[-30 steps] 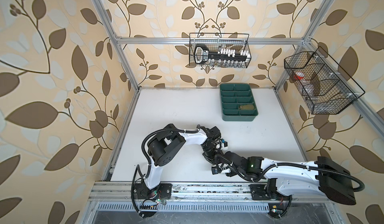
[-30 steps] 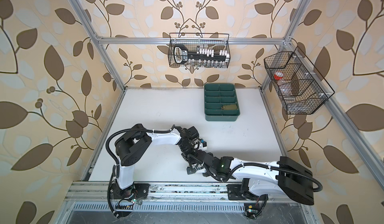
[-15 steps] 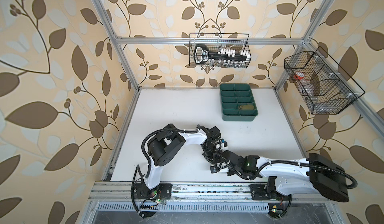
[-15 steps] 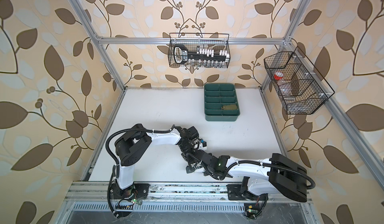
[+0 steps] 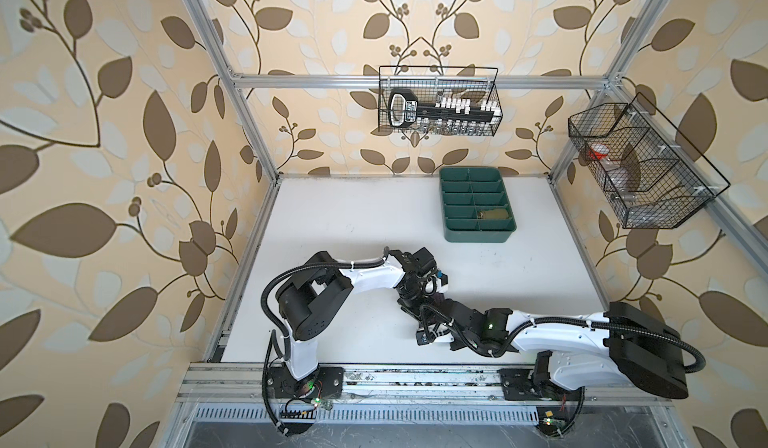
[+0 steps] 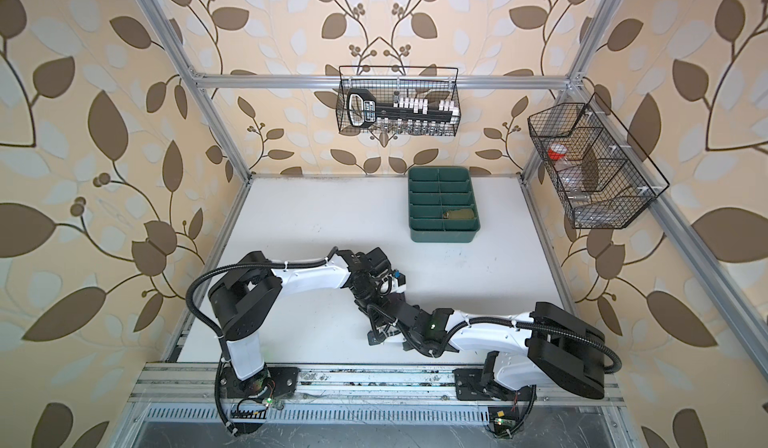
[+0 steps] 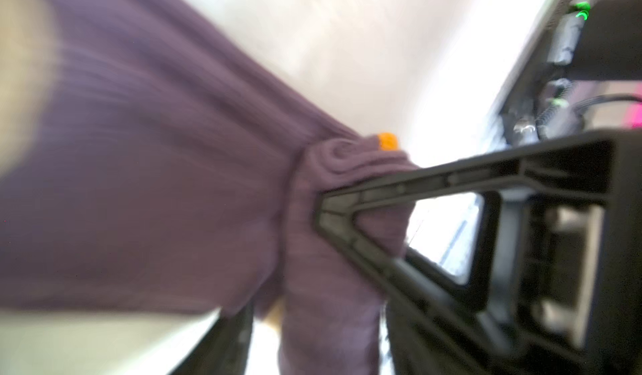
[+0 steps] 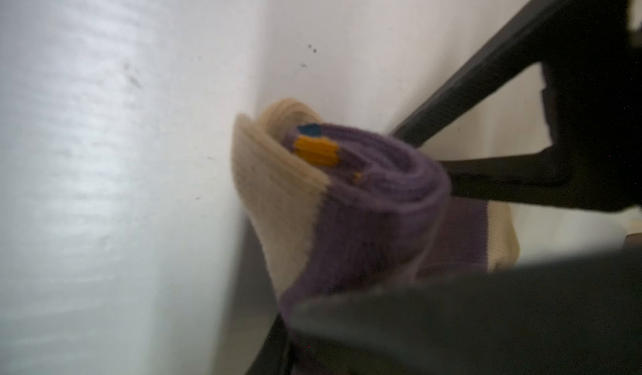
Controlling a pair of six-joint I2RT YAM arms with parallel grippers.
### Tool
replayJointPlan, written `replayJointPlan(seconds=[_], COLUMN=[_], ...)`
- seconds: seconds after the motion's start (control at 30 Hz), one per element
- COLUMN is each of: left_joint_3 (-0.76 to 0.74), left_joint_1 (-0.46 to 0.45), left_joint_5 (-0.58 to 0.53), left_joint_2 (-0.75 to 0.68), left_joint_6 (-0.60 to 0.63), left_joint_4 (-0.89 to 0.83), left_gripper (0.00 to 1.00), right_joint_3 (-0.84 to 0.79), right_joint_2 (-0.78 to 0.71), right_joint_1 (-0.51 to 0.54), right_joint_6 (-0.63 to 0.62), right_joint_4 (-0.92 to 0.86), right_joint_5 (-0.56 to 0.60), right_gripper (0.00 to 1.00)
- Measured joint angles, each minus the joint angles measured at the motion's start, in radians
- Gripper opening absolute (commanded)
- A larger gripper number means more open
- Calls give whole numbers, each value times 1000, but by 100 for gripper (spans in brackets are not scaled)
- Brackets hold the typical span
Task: Roll the socks
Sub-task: 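Open and lift the left gripper off the roll while the right gripper holds it, then reach the left gripper across and grasp the roll beside the right gripper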
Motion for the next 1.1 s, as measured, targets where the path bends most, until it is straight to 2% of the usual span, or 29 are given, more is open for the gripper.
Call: replayJointPlan(seconds=[0.03, 0.23, 0.3, 0.37, 0.47, 0.57, 0.63, 0.7, 0.8, 0.93, 1.03, 1.1], left_joint_3=[-8, -25, -35, -60, -133, -225, -237, -216, -165, -150, -157, -188], left_joint_1=[8, 123, 173, 210, 214, 213, 214, 214, 207, 144, 69, -15], left_joint_5=[-31, -195, -281, -415, -617, -739, -746, -702, -559, -446, -456, -509], left_joint_2=[-29, -298, -446, -627, -921, -1175, -1261, -1284, -1260, -1212, -1162, -1138], left_joint_6=[-1, -3, 0, 17, 75, 160, 230, 304, 444, 589, 671, 713], left_joint_4=[2, 28, 59, 106, 224, 352, 360, 319, 180, 19, -68, -82], left_gripper=[99, 99, 99, 99, 99, 99, 99, 98, 91, 85, 85, 86], right_joint_3=[6, 66, 94, 134, 212, 305, 370, 430, 491, 520, 530, 534], right_joint_2=[6, 48, 64, 89, 149, 227, 285, 339, 393, 423, 437, 444], right_joint_1=[-3, -39, -60, -84, -115, -136, -150, -166, -185, -207, -227, -240], right_joint_6=[4, 33, 41, 47, 53, 55, 61, 68, 74, 76, 75, 72], right_joint_4=[0, -39, -67, -113, -192, -278, -333, -385, -444, -477, -491, -497], right_joint_5=[-8, -94, -142, -201, -286, -365, -422, -478, -535, -582, -617, -641], right_gripper=[0, 0, 0, 0, 0, 0, 0, 0, 1, 2, 0, 0])
